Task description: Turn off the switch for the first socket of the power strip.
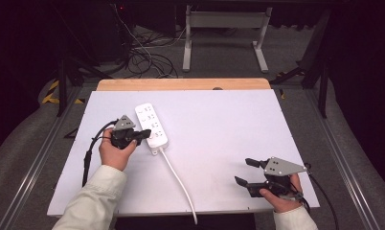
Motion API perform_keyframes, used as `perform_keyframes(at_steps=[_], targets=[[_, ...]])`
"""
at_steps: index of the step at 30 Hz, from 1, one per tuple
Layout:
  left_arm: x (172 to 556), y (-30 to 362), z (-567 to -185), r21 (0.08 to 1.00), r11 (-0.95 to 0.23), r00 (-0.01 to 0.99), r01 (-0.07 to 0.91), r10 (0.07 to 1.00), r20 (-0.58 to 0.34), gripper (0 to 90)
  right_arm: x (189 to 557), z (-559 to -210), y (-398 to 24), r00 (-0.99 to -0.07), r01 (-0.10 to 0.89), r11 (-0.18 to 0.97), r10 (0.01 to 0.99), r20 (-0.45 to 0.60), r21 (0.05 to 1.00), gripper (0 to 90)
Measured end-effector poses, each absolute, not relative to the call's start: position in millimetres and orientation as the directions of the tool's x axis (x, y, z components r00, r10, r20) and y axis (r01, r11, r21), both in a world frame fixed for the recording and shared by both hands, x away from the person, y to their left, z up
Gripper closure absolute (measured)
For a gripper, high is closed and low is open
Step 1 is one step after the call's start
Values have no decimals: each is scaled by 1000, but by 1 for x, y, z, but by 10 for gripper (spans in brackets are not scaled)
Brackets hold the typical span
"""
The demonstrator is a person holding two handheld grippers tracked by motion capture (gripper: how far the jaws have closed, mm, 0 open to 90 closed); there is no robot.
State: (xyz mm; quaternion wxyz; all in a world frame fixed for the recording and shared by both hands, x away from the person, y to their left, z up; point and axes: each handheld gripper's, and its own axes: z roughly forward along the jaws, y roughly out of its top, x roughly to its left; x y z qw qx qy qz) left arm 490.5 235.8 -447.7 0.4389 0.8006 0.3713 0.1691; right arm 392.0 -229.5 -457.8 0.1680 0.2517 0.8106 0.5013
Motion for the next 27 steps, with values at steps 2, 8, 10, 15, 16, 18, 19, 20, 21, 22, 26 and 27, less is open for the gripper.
perform_keyframes(at_steps=[2,8,10,15,16,18,19,20,21,22,26,27], targets=[[493,235,-451,829,-342,663,443,747,-46,899,392,-458,-230,-818,237,370,575,-21,898,274],[499,229,-458,815,-372,664,445,748,-21,899,392,-458,-230,-818,241,370,576,-18,897,273],[501,229,-461,805,-385,656,451,755,-7,899,392,-458,-230,-818,242,370,575,-16,897,273],[503,229,-465,796,-395,650,459,760,3,899,393,-459,-230,-819,240,369,573,-16,898,273],[503,229,-465,796,-395,650,459,760,3,899,393,-459,-230,-819,241,370,573,-17,897,272],[504,229,-466,794,-398,651,459,759,5,899,393,-459,-230,-820,243,370,573,-14,897,272],[504,229,-466,793,-398,647,460,762,7,899,393,-459,-230,-820,243,368,572,-13,897,272],[505,229,-467,793,-400,648,459,762,10,899,393,-459,-230,-819,244,369,573,-13,897,272],[505,228,-467,792,-398,648,463,762,4,899,393,-459,-230,-819,244,369,573,-13,897,272],[504,228,-468,791,-401,647,463,763,8,899,393,-459,-230,-820,244,368,572,-12,897,271],[505,227,-469,787,-412,651,459,759,18,899,393,-459,-230,-820,244,370,572,-12,896,270],[505,227,-469,786,-412,650,460,760,19,899,393,-459,-230,-820,244,370,572,-13,896,270]])
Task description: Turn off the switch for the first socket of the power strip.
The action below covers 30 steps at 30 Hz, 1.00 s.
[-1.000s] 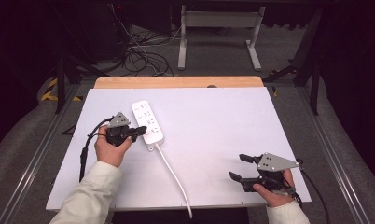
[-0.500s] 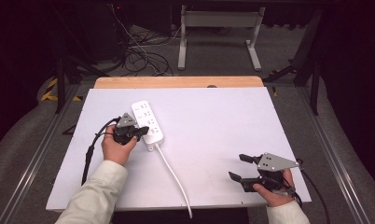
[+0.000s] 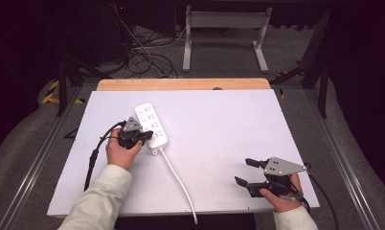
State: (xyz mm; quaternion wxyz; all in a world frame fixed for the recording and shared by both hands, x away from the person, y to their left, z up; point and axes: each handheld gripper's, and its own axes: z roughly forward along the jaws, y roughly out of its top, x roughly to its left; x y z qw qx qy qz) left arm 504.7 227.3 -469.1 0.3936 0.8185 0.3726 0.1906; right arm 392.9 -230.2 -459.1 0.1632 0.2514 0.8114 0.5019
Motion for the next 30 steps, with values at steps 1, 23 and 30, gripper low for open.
perform_keyframes(at_steps=[1,23,30], targets=[[505,228,-469,787,-412,649,458,760,20,899,393,-459,-230,-820,243,370,572,-13,897,270],[507,228,-472,787,-409,640,461,768,24,900,392,-459,-230,-824,240,372,566,-14,897,267],[507,227,-473,790,-400,640,466,769,12,900,392,-459,-230,-825,240,375,565,-15,896,266]])
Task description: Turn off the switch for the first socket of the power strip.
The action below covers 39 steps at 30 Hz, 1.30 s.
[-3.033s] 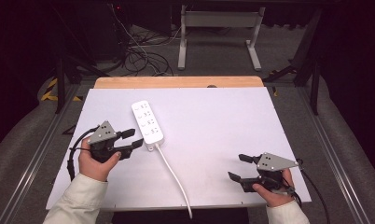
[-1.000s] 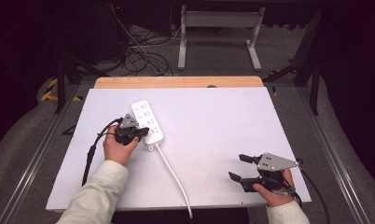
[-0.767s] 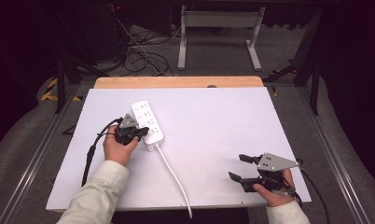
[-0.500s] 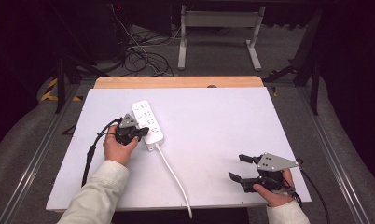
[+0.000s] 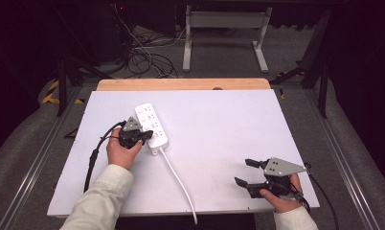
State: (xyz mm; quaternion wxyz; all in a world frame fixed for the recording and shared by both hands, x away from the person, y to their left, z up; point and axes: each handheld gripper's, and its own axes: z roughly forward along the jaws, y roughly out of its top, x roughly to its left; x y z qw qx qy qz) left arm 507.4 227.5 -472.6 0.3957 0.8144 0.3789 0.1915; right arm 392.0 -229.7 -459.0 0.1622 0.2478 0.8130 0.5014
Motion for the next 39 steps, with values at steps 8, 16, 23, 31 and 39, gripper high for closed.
perform_keyframes(at_steps=[8,16,23,31,39], targets=[[505,224,-474,792,-410,629,452,776,42,900,392,-459,-229,-826,239,377,564,-17,895,266],[503,223,-474,795,-405,622,453,782,44,900,391,-459,-229,-826,238,379,564,-19,894,265],[502,223,-475,800,-389,614,457,789,33,900,391,-459,-229,-826,241,377,563,-15,894,264],[502,222,-476,796,-394,612,460,790,38,900,391,-461,-228,-830,244,377,558,-9,894,263],[503,228,-467,792,-385,591,474,806,39,900,391,-460,-229,-828,246,374,560,-7,894,261]])
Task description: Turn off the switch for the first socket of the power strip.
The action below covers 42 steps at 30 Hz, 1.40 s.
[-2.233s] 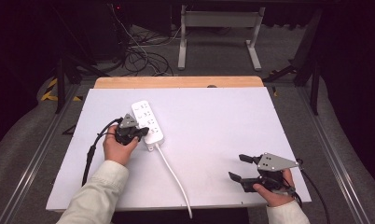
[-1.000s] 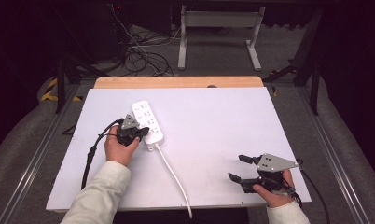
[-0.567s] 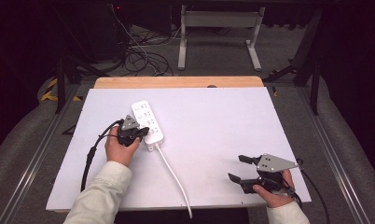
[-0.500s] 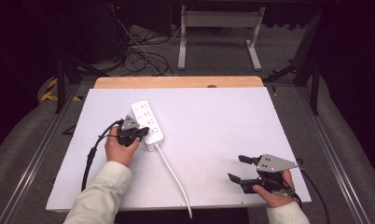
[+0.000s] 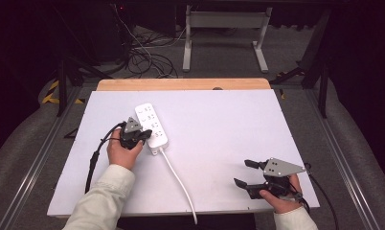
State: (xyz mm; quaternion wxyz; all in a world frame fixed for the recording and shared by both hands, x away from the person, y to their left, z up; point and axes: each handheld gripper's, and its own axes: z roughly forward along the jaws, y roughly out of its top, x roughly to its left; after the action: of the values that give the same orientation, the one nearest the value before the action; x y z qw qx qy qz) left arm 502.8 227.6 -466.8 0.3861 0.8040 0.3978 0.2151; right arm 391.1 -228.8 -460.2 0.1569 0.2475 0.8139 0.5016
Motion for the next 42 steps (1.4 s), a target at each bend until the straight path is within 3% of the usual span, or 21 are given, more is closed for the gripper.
perform_keyframes(at_steps=[3,13,14,26,35,42], targets=[[499,233,-457,829,-325,588,456,809,-6,900,392,-460,-230,-824,247,373,567,-9,894,260],[485,235,-437,849,-349,612,396,790,39,886,392,-460,-229,-825,247,375,565,-9,894,259],[480,234,-434,858,-330,616,394,787,20,772,392,-460,-229,-825,246,375,565,-10,894,259],[446,243,-407,914,-270,659,304,753,4,423,390,-460,-230,-821,245,376,571,-15,893,257],[418,251,-394,923,-273,685,270,728,15,283,389,-460,-230,-819,247,372,574,-13,895,256],[396,264,-400,925,-277,703,260,711,16,239,389,-459,-231,-818,248,367,576,-10,896,255]])
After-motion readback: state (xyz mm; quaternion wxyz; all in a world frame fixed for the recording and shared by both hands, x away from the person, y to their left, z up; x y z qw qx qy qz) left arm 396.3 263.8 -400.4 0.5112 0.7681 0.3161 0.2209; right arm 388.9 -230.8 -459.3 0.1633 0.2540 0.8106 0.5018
